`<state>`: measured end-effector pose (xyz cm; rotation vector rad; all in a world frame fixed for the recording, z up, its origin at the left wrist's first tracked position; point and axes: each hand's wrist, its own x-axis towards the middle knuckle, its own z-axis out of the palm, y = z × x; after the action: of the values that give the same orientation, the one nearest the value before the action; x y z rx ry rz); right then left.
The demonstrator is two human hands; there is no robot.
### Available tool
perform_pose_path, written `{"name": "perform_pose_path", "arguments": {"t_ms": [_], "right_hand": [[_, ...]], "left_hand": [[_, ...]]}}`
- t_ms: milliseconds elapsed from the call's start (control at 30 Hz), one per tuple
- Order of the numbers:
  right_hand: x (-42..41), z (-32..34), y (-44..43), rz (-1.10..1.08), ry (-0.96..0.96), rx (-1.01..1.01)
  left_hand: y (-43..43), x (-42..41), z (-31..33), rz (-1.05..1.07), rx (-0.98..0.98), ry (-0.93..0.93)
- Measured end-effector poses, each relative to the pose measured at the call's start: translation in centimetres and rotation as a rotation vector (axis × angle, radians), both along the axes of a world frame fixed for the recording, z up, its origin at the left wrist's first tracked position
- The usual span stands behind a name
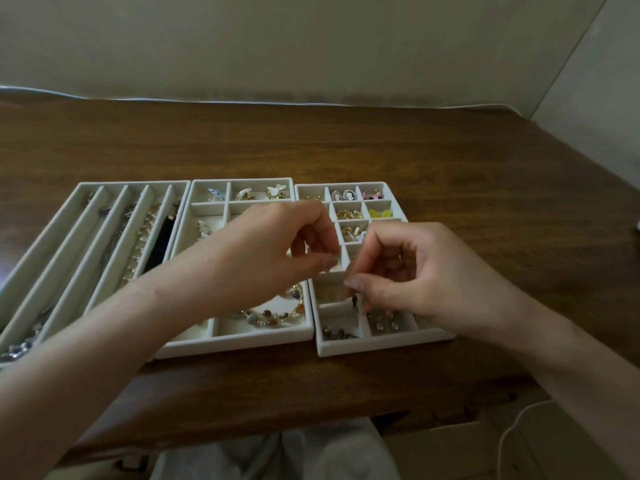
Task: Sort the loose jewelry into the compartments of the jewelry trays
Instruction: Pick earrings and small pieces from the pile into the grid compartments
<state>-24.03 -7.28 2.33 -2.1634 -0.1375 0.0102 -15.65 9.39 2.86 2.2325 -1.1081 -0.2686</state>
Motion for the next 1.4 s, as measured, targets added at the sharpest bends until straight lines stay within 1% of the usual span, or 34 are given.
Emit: {"name": "perform_pose_path", "arguments": {"t_ms": [100, 233, 300, 367, 467, 533, 667, 867, 933, 1000, 1133, 1267, 1400], "right_hand": [[0.1, 0.0, 0.3, 0.05, -0.032, -0.132], [-0.1, -0.3, 1.1, 0.119, -0.102, -0.346], [-0.2, -0.3, 1.2, 0.133, -0.14, -0.392], [-0.2, -0.1, 1.0, 0.118, -0.148, -0.382], [-0.1, 0.4, 0.2, 0.052, -0.126, -0.308], [-0.1, 0.7, -0.4, 0.008, -0.117, -0.246], [-0.5, 0.9, -1.2, -0.033, -0.075, -0.117], [-1.0, 0.6, -1.5, -0.026, -0.052, -0.06], [-1.1, 0.6, -1.6, -0.023, -0.039, -0.034], [-1.2, 0.6, -1.7, -0.017, -0.034, -0.007], [-1.2, 0.6, -2.1, -0.004, -0.03, 0.031], [-1.2, 0.7, -2.1, -0.011, -0.033, -0.039], [-1.2, 0.8, -1.9, -0.018, -0.029, -0.05]], "left_hand": [[0.1, 0.1, 0.0, 0.017, -0.023, 0.006], [0.3, 0.3, -0.1, 0.034, -0.035, -0.035], [0.5, 0.4, -0.1, 0.028, -0.04, -0.052], [0.6, 0.4, -0.2, -0.009, 0.001, -0.048], [0.8, 0.2, -0.3, -0.088, 0.144, -0.041], [0.6, -0.2, -0.4, -0.135, 0.227, -0.069], [-0.4, -1.0, -0.8, -0.187, 0.393, -0.194], [-2.4, -2.1, -0.8, -0.193, 0.52, -0.409], [-2.8, -2.4, -0.9, -0.201, 0.533, -0.469], [-2.9, -2.5, -1.0, -0.201, 0.522, -0.483], [-2.1, -1.6, -1.1, -0.198, 0.458, -0.422], [-1.1, -0.5, -1.1, -0.206, 0.422, -0.332], [-0.9, 0.2, 0.0, -0.135, 0.376, -0.255]]}}
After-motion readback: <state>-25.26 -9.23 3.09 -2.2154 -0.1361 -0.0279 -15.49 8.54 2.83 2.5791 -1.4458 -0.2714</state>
